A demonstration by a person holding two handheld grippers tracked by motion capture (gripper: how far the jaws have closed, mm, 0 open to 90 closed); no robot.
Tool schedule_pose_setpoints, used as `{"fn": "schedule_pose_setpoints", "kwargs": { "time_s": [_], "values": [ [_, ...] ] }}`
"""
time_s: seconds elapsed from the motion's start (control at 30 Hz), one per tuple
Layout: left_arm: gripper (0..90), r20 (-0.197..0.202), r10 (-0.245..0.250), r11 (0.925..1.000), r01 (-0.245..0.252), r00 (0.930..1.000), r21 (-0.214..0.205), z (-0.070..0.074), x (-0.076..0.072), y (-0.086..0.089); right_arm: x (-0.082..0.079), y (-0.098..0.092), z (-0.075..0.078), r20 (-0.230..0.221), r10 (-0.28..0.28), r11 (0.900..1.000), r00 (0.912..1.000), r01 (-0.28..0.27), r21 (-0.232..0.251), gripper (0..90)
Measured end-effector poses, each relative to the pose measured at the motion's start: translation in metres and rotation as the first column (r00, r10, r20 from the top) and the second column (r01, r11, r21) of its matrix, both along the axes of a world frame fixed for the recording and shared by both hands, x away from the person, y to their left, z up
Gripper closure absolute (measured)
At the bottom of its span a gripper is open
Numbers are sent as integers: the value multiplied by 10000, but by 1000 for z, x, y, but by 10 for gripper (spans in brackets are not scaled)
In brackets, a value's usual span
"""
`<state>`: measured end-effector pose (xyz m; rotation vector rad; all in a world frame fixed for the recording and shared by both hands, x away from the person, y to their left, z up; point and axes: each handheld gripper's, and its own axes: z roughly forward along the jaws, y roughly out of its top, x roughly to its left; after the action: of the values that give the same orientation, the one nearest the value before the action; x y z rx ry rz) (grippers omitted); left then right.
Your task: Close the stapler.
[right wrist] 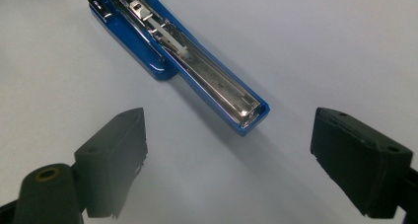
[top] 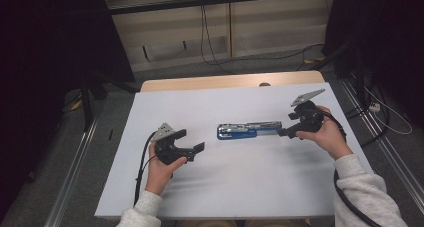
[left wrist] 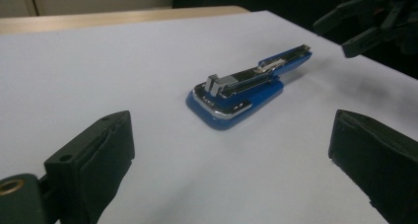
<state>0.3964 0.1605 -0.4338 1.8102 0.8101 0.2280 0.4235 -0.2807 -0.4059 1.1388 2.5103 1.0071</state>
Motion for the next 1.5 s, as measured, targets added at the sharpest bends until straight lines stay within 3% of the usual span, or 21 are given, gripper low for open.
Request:
{"fn": "schedule_pose_setpoints", "kwargs": {
  "time_s": [0.17,0.27,0.33,0.4,0.5,0.7,0.87,1.13,1.2,1.33,1.47,1.5],
  "values": [
    [143,-52,246,9997,-246,9997,80,-3,8,-10,-1,-4,-1,105,-169,9998,9998,168,73,145],
    [168,-81,539,9975,-534,9985,469,-5,13,-14,-4,-6,-2,143,-223,9997,9996,222,82,146],
    [235,-26,557,9977,-556,9984,390,-5,16,-17,-6,-7,-2,166,-264,9996,9995,264,-14,148],
    [274,14,566,9963,-566,9984,642,-6,19,-20,-8,-10,-2,233,-327,9994,9992,325,66,155],
    [365,-67,741,9952,-735,9972,648,-7,22,-22,-11,-13,-2,268,-447,9990,9986,444,105,164],
    [555,-196,560,9946,-541,9982,882,-10,28,-31,-14,-19,-6,181,-548,9985,9983,549,-64,225],
    [709,-369,541,9876,-480,9979,1495,-15,33,-39,-15,-22,-7,159,-490,9988,9987,490,-41,294],
    [863,-700,399,9839,-270,9968,1765,-21,38,-52,-14,-17,-18,-53,-574,9969,9983,570,-550,523],
    [877,-648,377,9790,-238,9972,2023,-22,39,-55,-14,-15,-21,-143,-645,9950,9978,632,-779,621],
    [891,-751,320,9761,-150,9967,2170,-25,41,-59,-14,-9,-25,-137,-665,9932,9977,649,-964,744],
    [900,-854,286,9756,-92,9959,2193,-26,43,-64,-13,-6,-27,-145,-731,9929,9972,714,-954,836],
    [900,-848,235,9714,-27,9961,2375,-26,45,-64,-12,-5,-27,-121,-797,9920,9967,781,-995,837]
  ]
}}
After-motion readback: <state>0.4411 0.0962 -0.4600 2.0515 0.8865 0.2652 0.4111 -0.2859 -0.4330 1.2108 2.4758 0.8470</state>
